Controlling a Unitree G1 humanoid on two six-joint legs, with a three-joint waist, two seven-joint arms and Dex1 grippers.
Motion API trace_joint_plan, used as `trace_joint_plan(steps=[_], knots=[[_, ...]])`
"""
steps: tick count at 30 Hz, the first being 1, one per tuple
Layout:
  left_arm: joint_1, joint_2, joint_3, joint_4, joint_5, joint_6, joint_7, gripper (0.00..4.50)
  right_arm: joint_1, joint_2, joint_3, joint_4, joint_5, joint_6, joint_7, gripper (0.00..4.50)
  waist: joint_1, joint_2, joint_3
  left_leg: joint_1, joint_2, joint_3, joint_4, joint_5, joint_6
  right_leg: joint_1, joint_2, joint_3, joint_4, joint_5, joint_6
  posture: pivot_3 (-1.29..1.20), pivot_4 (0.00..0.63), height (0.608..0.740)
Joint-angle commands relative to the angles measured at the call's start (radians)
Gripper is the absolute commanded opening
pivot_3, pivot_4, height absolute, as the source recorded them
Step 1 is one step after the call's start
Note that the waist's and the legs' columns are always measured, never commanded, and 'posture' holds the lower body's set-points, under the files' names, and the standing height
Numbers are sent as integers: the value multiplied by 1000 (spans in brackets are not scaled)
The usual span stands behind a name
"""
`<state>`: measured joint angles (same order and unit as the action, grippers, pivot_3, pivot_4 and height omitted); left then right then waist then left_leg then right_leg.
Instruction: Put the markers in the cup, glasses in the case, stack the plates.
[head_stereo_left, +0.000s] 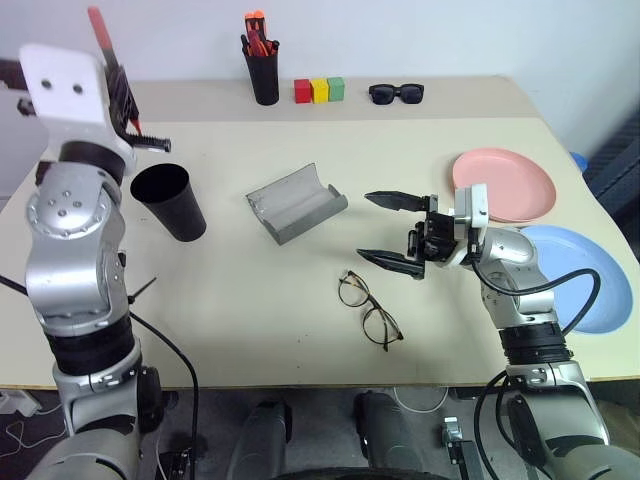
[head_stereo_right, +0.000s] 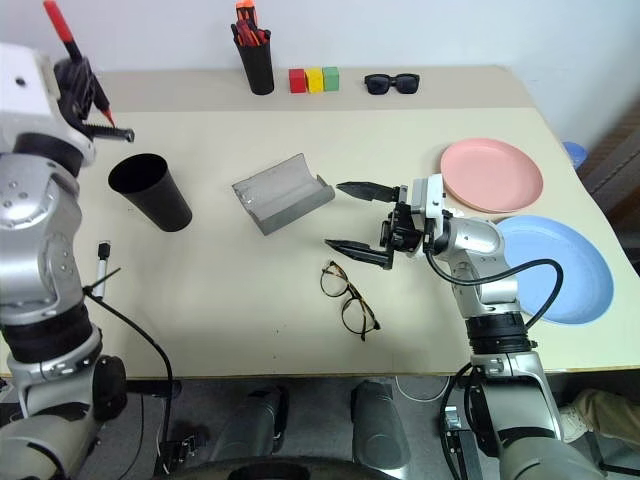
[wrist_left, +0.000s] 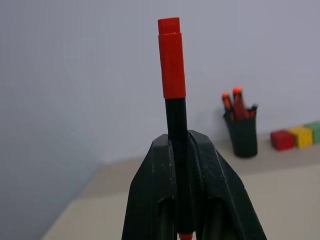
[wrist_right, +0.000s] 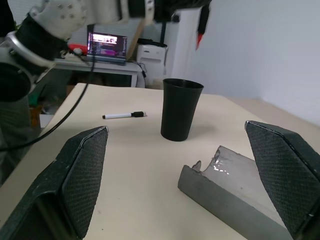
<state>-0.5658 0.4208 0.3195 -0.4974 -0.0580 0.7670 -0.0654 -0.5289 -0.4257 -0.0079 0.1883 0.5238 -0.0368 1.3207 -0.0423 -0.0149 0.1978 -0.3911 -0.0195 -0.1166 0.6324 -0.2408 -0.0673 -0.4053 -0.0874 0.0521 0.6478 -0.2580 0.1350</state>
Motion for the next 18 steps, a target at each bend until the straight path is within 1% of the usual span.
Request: trace_joint_plan(steps=[1, 4, 9, 17, 18], knots=[[10, -43, 29, -77, -5, 46, 51, 41, -32, 14, 3, 1, 0, -20, 15, 4500, 0, 0, 0, 0, 0, 0, 0, 0, 0, 0, 0, 0, 0, 0, 0, 0, 150, 740], [23, -97, 24, -100, -6, 74, 85, 41, -43, 19, 4, 12, -4, -20, 23, 4500, 1, 0, 0, 0, 0, 0, 0, 0, -1, 0, 0, 0, 0, 0, 0, 0, 150, 740], [52, -121, 15, -119, 8, 94, 106, 41, -58, 21, 4, 24, -7, -18, 26, 4500, -2, 0, 0, 0, 0, 0, 0, 0, -1, 0, 0, 0, 0, 0, 0, 0, 150, 740], [89, -154, 12, -95, 4, 87, 123, 41, -64, 32, 10, 13, -9, -10, 14, 4500, 0, 0, 0, 0, 0, 0, 0, 0, -1, 0, 0, 0, -1, 0, 0, 0, 150, 740], [96, -156, 7, -93, 7, 81, 124, 412, -65, 33, 11, 13, -9, -9, 12, 4500, 0, 0, 0, 0, 0, 0, 0, 0, -1, 0, 0, 0, -1, 0, 0, 0, 150, 740]])
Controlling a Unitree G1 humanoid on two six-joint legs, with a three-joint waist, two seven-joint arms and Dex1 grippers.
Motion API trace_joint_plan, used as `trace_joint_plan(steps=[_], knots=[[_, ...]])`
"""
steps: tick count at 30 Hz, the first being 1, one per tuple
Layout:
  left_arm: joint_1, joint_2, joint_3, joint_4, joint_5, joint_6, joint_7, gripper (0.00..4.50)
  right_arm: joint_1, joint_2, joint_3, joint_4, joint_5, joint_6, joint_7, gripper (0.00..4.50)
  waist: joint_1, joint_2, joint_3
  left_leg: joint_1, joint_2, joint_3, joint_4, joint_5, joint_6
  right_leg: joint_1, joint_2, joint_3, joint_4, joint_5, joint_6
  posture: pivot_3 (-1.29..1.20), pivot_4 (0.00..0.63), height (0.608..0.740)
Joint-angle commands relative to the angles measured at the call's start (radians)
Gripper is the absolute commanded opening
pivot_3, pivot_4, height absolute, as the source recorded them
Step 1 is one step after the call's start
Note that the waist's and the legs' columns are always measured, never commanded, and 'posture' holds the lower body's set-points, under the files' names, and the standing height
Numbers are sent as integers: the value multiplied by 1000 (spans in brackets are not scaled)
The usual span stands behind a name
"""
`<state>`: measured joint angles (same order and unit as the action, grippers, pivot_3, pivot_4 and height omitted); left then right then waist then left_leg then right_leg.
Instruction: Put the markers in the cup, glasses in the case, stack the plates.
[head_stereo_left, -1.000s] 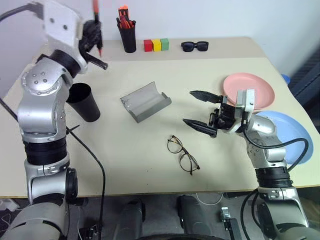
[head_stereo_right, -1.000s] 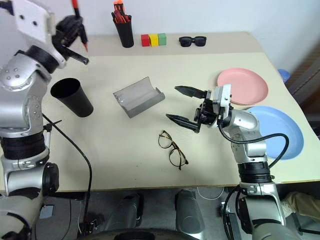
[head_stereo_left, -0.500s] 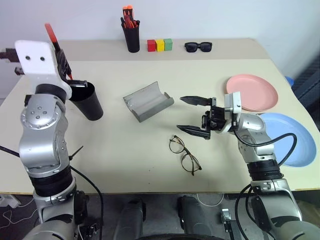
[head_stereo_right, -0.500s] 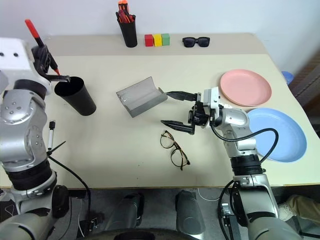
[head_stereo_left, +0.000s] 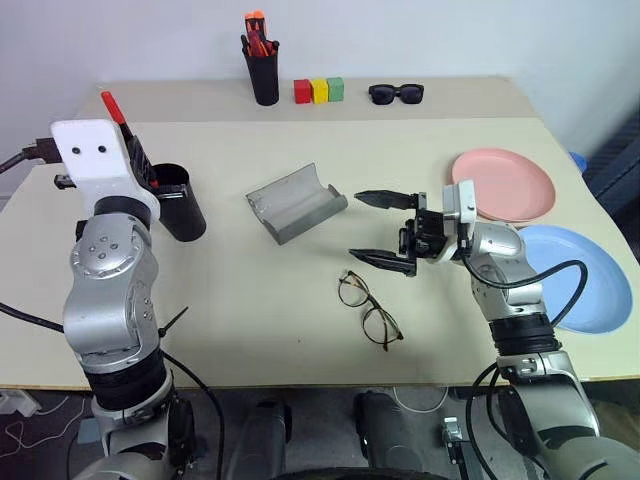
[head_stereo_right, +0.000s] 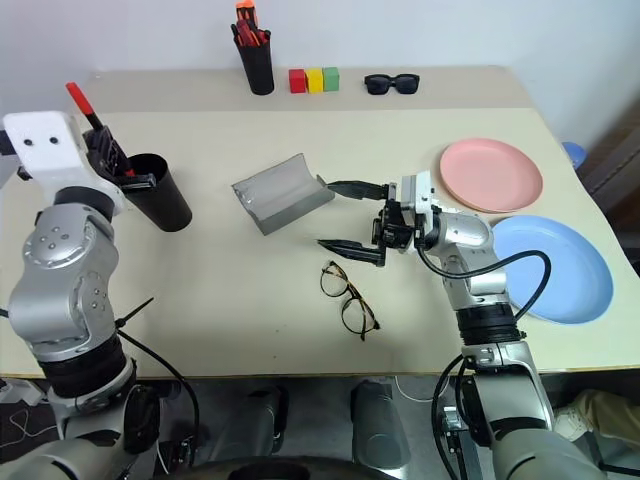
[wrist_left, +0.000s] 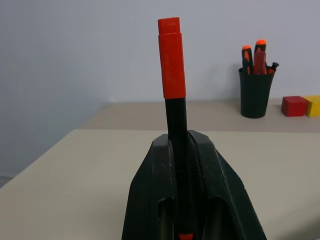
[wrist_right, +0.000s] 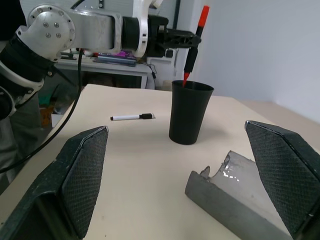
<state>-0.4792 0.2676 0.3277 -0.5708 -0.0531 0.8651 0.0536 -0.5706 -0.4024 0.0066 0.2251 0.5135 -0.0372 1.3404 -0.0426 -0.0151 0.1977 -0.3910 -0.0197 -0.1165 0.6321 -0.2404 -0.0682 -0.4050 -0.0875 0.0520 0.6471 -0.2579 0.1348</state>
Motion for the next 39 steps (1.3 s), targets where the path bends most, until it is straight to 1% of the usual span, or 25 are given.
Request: trace_joint_plan(steps=[1, 2, 4, 8, 9, 13, 15, 16, 19, 21, 25, 28, 31, 34, 35, 37, 39], knots=[[12, -10, 1, -19, -1, -10, 8, 840, -25, 10, -4, -26, 2, -6, -9, 4500, 0, 0, 0, 0, 0, 0, 0, 0, 0, 0, 0, 0, 0, 0, 0, 0, 150, 740], [15, -14, 3, -19, -4, -5, 7, 1147, -25, 9, -4, -28, 3, -3, -10, 4500, 0, 0, 0, 0, 0, 0, 0, 0, 0, 0, 0, 0, 0, 0, 0, 0, 150, 740], [21, -19, 2, -20, -4, -4, 7, 2098, -27, 6, -4, -30, 5, 3, -11, 4500, 0, 0, 0, 0, 0, 0, 0, 0, 0, 0, 0, 0, 0, 0, 0, 0, 150, 740], [27, -21, 1, -26, 1, -16, 11, 4180, -29, -1, -5, -22, 4, 8, -6, 4500, 0, 0, 0, 0, 0, 0, 0, 0, 0, 0, 0, 0, 0, 0, 0, 0, 150, 740], [28, -23, 1, -30, 0, -19, 12, 4476, -31, -1, -5, -20, 4, 9, -6, 4500, 0, 0, 0, 0, 0, 0, 0, 0, 0, 0, 0, 0, 0, 0, 0, 0, 150, 740], [32, -36, 3, -42, -4, -29, 18, 4476, -39, -1, -5, -6, 1, 8, -3, 4500, 0, 0, 0, 0, 0, 0, 0, 0, 0, 0, 0, 0, 0, 0, 0, 0, 150, 740], [15, -54, 32, -63, -29, -19, 22, 4476, -41, 0, -1, -1, -1, 7, -1, 4500, 0, 0, 0, 0, 0, 0, 0, 0, 0, 0, 0, 0, 0, 0, 0, 0, 150, 740], [-1, -66, 64, -75, -51, -3, 26, 4476, -42, 2, 1, 2, -2, 8, 0, 4500, 0, 0, 0, 0, 0, 0, 0, 0, 0, 0, 0, 0, 0, 0, 0, 0, 150, 740], [-35, -85, 270, -132, -122, 100, 65, 4476, -50, 9, 8, 35, -4, 4, 21, 4500, -3, 0, 0, 0, 0, 0, 0, 0, 0, 0, 0, 0, -1, 0, 0, 0, 150, 740], [-24, -77, 339, -161, -152, 162, 58, 4476, -57, 16, 13, 50, -7, 0, 29, 4500, -8, 0, 0, 0, 0, 0, -1, 0, 0, 0, 0, 0, -1, 0, 0, 0, 150, 740], [82, -59, 499, -263, -217, 324, 2, 4476, -93, 45, 23, 105, -16, -12, 50, 4500, -8, 0, 0, 0, 0, 0, -1, 0, 0, 0, 0, 0, -1, 0, 0, 0, 150, 740], [149, -18, 572, -293, -262, 419, -59, 4476, -116, 64, 26, 147, -25, -25, 66, 4500, -2, -1, 0, 0, 0, 0, -1, 0, -1, 0, 0, 0, -1, 0, 0, 0, 150, 740], [201, 63, 600, -275, -266, 554, -107, 4476, -131, 76, 24, 181, -32, -40, 84, 4500, 0, -2, 0, 0, 0, 0, -1, 1, -2, 0, 0, -1, -1, 0, 0, 0, 150, 740], [283, 208, 522, -176, -235, 595, -141, 4476, -131, 85, 21, 191, -36, -51, 91, 4500, -3, -2, -1, 0, 0, -1, -1, 1, -3, 1, 0, -1, -1, 0, 0, 0, 150, 740], [301, 239, 502, -143, -221, 586, -142, 4476, -128, 87, 21, 191, -37, -55, 93, 4500, -3, -2, -1, 0, 0, 0, -1, 1, -3, 0, 0, 0, -1, 0, 0, 0, 150, 740], [292, 263, 492, -87, -208, 580, -139, 4476, -116, 89, 20, 179, -36, -58, 91, 4500, -3, -2, -1, 1, 0, -1, -2, 1, -3, 0, 0, 0, -1, 0, -1, 0, 150, 740], [266, 259, 484, -32, -188, 582, -119, 4476, -101, 88, 20, 159, -35, -57, 85, 4500, -1, -2, -1, 1, 0, -1, -3, 2, -4, 0, 0, -1, -1, 0, -1, 0, 150, 740]])
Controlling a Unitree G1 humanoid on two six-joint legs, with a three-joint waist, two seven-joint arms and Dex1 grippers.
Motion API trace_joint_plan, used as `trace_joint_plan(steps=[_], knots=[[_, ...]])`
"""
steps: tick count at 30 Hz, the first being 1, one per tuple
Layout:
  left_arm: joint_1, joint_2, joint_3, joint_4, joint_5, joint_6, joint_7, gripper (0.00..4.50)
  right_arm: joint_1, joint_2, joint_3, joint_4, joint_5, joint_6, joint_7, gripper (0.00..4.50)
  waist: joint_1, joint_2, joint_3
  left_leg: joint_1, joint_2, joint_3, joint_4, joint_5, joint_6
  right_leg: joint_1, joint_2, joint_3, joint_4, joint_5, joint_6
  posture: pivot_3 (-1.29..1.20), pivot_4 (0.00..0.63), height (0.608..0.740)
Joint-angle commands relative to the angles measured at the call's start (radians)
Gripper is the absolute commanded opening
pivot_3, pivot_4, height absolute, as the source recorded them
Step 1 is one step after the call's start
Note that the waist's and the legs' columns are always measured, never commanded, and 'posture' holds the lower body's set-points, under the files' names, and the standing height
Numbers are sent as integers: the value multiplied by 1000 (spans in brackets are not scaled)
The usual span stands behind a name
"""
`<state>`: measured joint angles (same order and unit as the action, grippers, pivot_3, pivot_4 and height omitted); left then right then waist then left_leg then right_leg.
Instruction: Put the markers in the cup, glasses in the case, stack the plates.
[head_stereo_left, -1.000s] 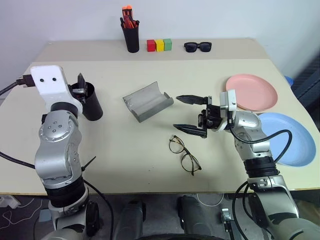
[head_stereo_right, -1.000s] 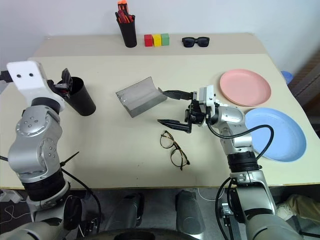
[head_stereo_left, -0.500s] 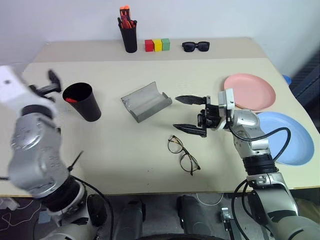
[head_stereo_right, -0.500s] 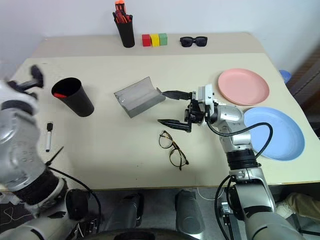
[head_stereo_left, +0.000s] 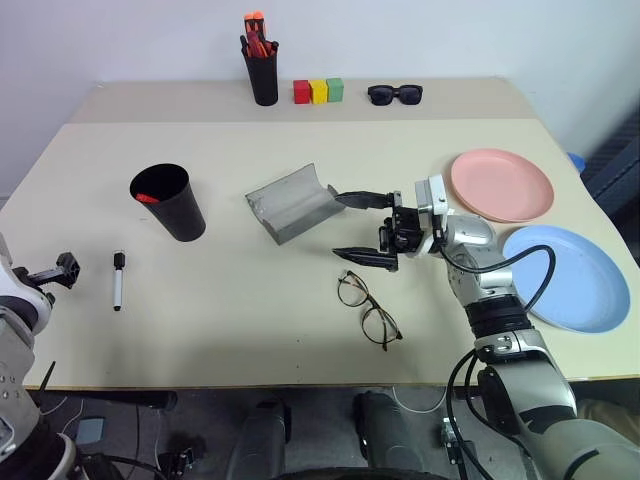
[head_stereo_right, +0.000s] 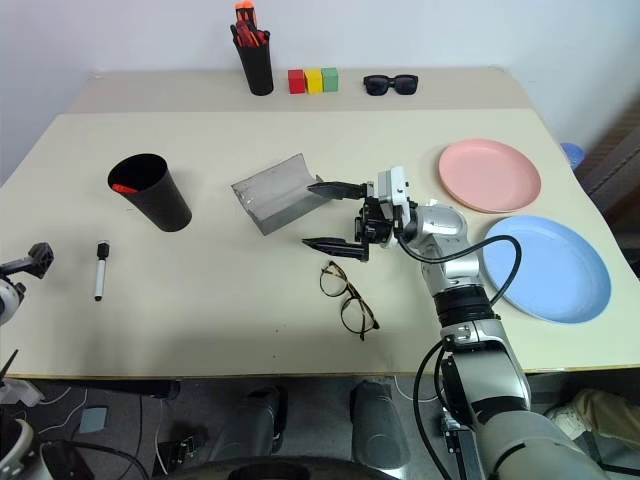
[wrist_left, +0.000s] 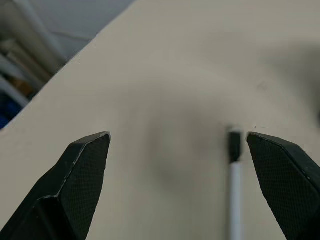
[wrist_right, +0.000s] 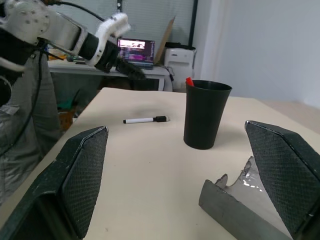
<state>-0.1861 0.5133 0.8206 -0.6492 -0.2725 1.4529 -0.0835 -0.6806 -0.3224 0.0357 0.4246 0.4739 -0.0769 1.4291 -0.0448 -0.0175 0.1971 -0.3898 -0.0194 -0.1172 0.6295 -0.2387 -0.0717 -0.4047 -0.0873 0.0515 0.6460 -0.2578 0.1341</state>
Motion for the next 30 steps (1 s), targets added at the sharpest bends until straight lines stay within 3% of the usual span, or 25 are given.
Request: trace_joint_plan(steps=[1, 17, 20, 27, 30], knots=[[-33, 12, -28, 70, 45, -3, 30, 4476, 15, 7, -10, -49, 5, -16, -7, 4500, 2, 0, 0, 0, 0, 0, 0, 0, 0, 0, 0, 0, 0, 0, 0, 0, 150, 740], [-157, -115, -222, 328, 113, -16, 104, 4476, 74, -48, -26, -159, 3, 34, -76, 4500, 1, 0, 0, 0, 0, 0, -1, 1, -2, -1, 0, 0, -1, 0, 0, 0, 150, 740], [-153, -128, -223, 342, 124, -26, 114, 3660, 100, -58, -28, -170, 6, 28, -76, 4500, 1, 0, 0, 0, 0, 0, -1, 1, -2, 0, 0, 0, 0, 0, 0, 0, 150, 740], [-138, -146, -215, 317, 123, -18, 112, 57, 131, -72, -37, -190, 13, 26, -74, 4500, -11, 0, -1, 1, 0, 0, -2, 1, -2, 0, 0, 0, 0, 0, 0, 0, 150, 740], [-126, -170, -192, 244, 120, 8, 111, 16, 126, -74, -35, -190, 13, 28, -77, 4500, -14, 0, -1, 1, 0, 0, -2, 1, -2, 0, 0, 0, 0, 0, 0, 0, 150, 740]])
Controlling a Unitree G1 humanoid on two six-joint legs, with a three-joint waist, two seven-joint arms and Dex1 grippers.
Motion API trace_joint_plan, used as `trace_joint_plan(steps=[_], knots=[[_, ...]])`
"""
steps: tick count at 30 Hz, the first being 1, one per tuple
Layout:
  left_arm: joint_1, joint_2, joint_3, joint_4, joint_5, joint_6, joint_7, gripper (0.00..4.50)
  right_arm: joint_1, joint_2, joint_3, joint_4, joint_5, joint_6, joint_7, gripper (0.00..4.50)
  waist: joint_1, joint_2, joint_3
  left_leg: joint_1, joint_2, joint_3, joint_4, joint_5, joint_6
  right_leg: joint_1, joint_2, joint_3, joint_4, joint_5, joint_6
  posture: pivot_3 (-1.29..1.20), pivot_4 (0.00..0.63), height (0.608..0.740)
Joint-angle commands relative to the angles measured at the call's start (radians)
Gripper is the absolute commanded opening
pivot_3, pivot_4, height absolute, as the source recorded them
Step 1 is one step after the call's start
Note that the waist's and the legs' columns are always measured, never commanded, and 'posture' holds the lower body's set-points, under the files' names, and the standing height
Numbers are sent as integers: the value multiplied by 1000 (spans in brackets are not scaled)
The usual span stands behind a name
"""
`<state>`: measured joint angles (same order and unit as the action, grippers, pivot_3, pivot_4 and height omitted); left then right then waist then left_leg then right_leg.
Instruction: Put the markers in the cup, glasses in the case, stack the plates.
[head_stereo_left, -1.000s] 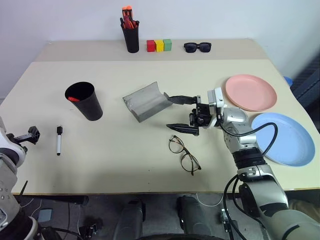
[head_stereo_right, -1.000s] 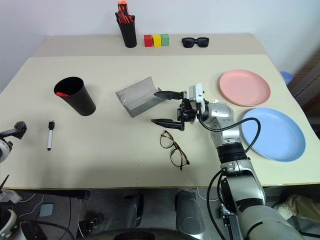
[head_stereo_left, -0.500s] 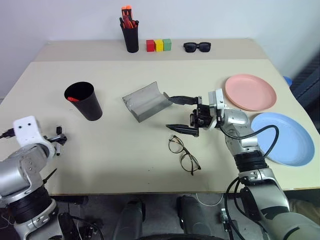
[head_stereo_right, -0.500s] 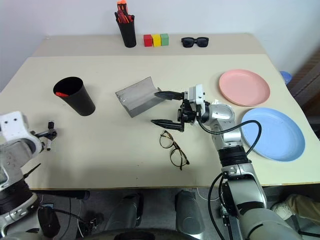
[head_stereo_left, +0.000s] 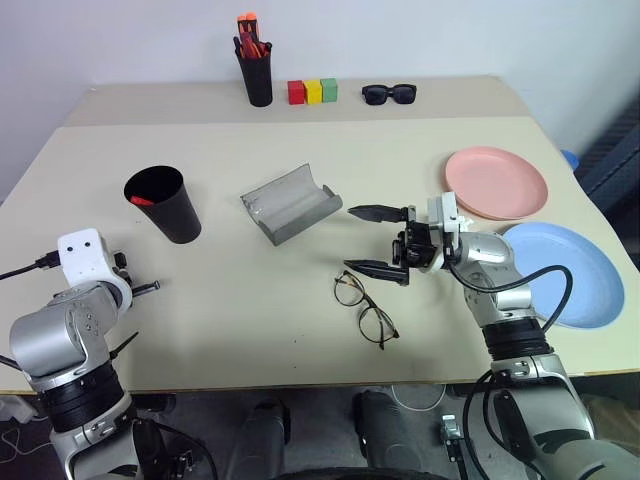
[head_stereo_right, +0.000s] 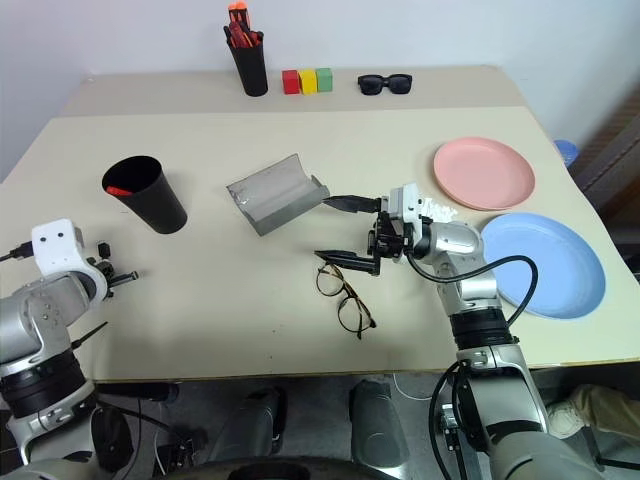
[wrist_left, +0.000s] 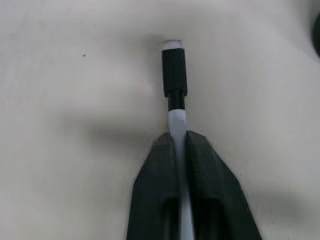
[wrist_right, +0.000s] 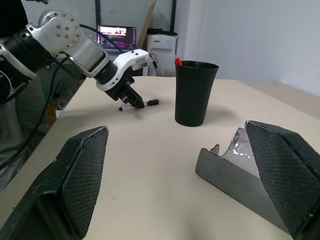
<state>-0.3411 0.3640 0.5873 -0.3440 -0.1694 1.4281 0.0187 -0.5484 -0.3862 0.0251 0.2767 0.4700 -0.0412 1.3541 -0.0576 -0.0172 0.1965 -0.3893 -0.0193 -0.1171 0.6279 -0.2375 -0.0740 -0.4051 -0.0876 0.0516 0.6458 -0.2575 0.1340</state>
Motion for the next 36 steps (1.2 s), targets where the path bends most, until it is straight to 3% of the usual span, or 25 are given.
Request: trace_joint_plan(steps=[1, 6, 12, 15, 19, 21, 24, 30, 36], knots=[[34, -34, 55, -95, 12, 45, 6, 16, -10, -10, -24, -39, 17, -7, -4, 4500, -2, 0, 0, 0, 0, 0, 0, 0, 0, 0, 0, 0, 0, 0, 0, 0, 150, 740], [151, -51, 30, -333, -85, 62, -127, 16, -30, -5, -16, -29, 15, -1, -10, 4500, -2, 0, 0, -1, 0, 0, 0, 0, 0, 0, 0, 0, -1, 0, 0, 0, 150, 740], [412, 109, -148, -557, -171, -141, -341, 16, -59, 4, -9, -2, 10, 4, -9, 4500, 4, 0, 0, -1, 0, 0, 0, 0, 0, 0, 0, 0, -1, 0, -1, 0, 150, 740], [448, 194, -243, -593, -191, -279, -433, 16, -64, 3, -9, -4, 10, 11, -13, 4500, 17, 0, 0, -1, 0, 1, 0, 0, 0, 0, 0, 1, -3, -2, -4, 0, 150, 740], [333, 256, -405, -523, -131, -506, -463, 16, -49, -10, -16, -33, 8, 18, -33, 4500, 28, 0, 0, -2, 0, 1, 0, 0, -1, 2, 0, 0, -9, -1, -7, 0, 150, 740], [236, 221, -431, -477, -122, -543, -422, 16, -43, -15, -22, -44, 10, 22, -45, 4500, 27, 0, 0, -2, 0, 1, 0, 0, -1, 4, 0, 0, -13, 0, -8, 0, 150, 740], [63, 109, -437, -378, -36, -721, -280, 16, -31, -26, -30, -62, 14, 25, -61, 4500, 35, 0, 1, -3, 0, 1, 0, 0, 0, 5, 0, 0, -15, 2, -4, 0, 150, 740], [-50, 1, -402, -217, 90, -1009, -117, 16, -41, -32, -29, -60, 12, 22, -78, 4500, 35, 1, 0, -2, 0, 1, -2, 0, 0, 3, 0, 0, -15, 4, -1, 0, 150, 740], [-59, 6, -383, -56, 235, -1132, 5, 16, -64, -29, -24, -56, 11, 30, -89, 4500, 39, 1, 0, -3, 0, 1, -1, 0, 0, 3, 0, 0, -15, 4, 0, 0, 150, 740]])
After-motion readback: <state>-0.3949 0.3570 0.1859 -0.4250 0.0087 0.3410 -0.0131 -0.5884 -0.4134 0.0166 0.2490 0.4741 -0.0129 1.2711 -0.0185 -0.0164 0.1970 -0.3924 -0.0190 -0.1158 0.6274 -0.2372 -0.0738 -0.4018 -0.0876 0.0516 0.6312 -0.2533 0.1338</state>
